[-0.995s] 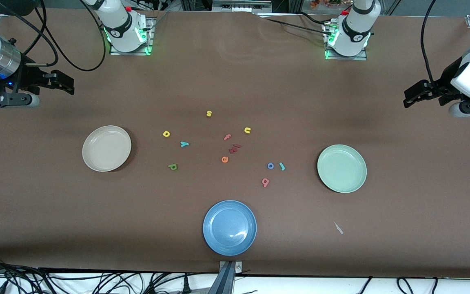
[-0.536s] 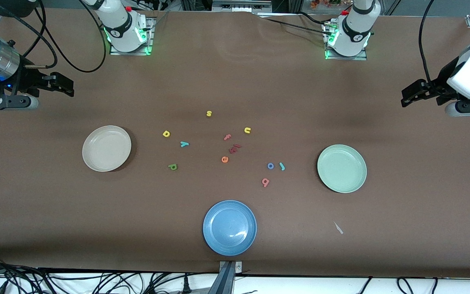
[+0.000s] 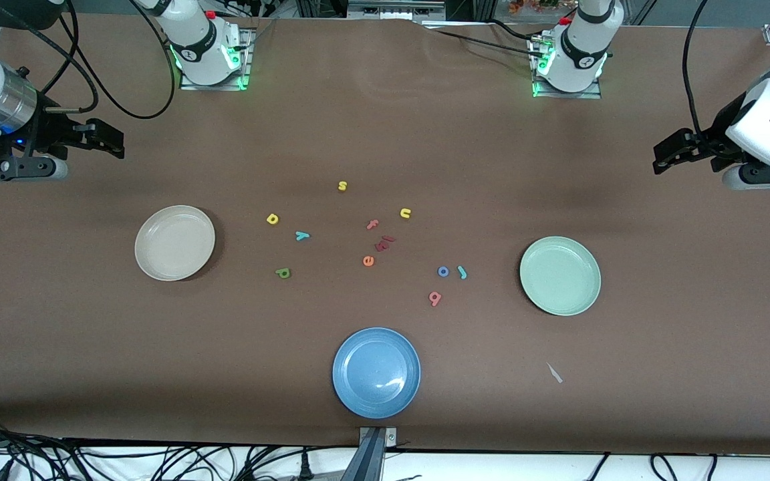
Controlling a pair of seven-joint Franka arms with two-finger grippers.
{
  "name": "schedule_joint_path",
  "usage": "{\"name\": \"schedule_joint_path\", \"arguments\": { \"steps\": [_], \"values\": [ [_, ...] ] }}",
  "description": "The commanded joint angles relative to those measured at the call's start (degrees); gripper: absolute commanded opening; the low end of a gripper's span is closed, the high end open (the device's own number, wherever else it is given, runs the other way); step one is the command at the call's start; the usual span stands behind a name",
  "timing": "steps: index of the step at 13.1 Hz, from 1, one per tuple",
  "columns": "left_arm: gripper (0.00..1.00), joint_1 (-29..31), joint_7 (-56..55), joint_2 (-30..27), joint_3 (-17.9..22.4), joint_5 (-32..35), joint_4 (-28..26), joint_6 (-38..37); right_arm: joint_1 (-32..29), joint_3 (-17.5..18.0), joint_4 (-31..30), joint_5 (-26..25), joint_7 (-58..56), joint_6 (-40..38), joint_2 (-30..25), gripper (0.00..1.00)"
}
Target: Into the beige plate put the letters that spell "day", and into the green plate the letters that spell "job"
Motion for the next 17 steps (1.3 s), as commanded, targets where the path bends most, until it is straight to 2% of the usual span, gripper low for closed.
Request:
{"name": "schedule_joint_path", "arguments": {
  "steps": [1, 17],
  "values": [
    [1.0, -0.06, 0.71, 0.46, 0.08, 1.17, 1.53, -1.29, -0.18, 0.1, 1.51, 0.86, -0.91, -1.31, 0.55, 1.0],
    [1.0, 1.0, 1.15, 0.46, 0.52, 1.08, 1.53, -1.29, -0.44, -0.08, 1.51, 0.86, -1.0, -1.48, 0.55, 1.0]
  ]
}}
